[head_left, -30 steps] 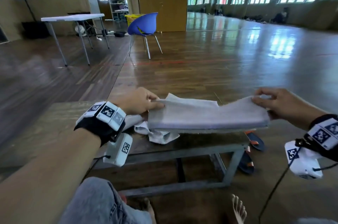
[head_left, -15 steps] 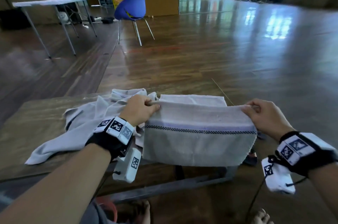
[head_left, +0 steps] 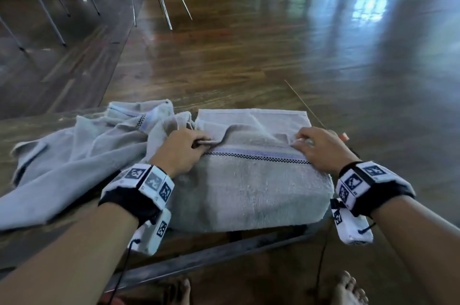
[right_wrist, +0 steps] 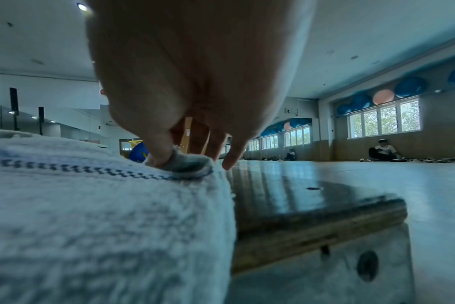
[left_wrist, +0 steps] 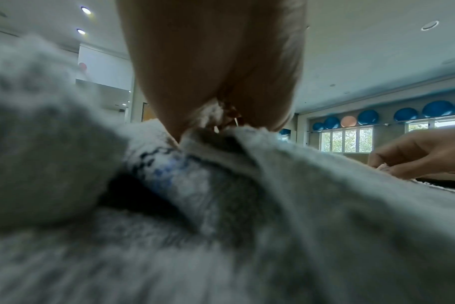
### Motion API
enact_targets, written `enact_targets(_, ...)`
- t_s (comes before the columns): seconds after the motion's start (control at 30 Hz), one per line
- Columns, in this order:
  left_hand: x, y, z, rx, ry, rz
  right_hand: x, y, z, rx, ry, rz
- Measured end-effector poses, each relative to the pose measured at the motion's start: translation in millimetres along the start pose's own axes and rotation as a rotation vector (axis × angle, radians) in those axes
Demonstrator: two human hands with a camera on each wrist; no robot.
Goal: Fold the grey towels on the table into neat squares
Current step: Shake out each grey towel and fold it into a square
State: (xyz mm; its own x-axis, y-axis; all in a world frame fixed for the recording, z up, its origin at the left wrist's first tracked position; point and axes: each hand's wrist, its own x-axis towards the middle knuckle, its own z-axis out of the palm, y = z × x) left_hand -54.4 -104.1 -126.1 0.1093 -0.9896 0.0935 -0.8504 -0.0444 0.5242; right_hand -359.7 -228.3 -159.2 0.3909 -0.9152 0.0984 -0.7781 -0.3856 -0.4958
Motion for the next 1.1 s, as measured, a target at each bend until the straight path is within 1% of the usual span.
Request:
enact_targets(0.13,0,0,-5,-0.002,0.044,0.010,-2,1,-2,-0.047,0.032,0.056)
enact_targets(0.27,-1,3,-11,-0.019,0.052,-0.035,-10,-2,-14,0.017,0.106,0.027)
enact_targets(0.3,-2,4,-12,-0.017,0.047,-0.038,-13,-2,-17,0.022,0.098,0.000)
enact_targets(0.37,-5,9,-12,-0.016,0.016,-0.038,-21,-3,-20,0.009,0.005,-0.043)
enact_targets(0.43,-7,14,-10,-0.019,-0.023,-0.055,-29,-3,-16,-0.037,-0.073,-0.039)
enact_targets(0.47,-8,17,-9,-0.014,-0.027,-0.066,-31,-3,-14,-0.054,-0.071,-0.030)
enact_targets(0.57,-5,24,-12,0.011,0.004,-0.093,-28,-3,-17,-0.025,0.007,-0.015)
enact_targets(0.7,-2,32,-17,0.026,0.082,-0.133,-24,-6,-26,0.048,0.110,-0.026)
enact_targets(0.8,-3,41,-12,0.010,0.096,-0.135,-25,-4,-29,0.047,0.157,0.021)
enact_targets(0.83,-2,43,-11,-0.025,0.126,-0.137,-23,-3,-30,0.063,0.198,0.057)
enact_targets(0.9,6,45,-14,-0.114,0.276,-0.157,-14,-1,-36,0.121,0.296,0.153)
enact_targets(0.97,17,43,-20,-0.220,0.406,-0.195,-1,0,-40,0.153,0.348,0.215)
enact_targets(1.03,24,41,-22,-0.234,0.425,-0.222,11,2,-36,0.118,0.292,0.200)
enact_targets(1.1,25,39,-18,-0.181,0.363,-0.247,19,2,-27,0.049,0.161,0.179)
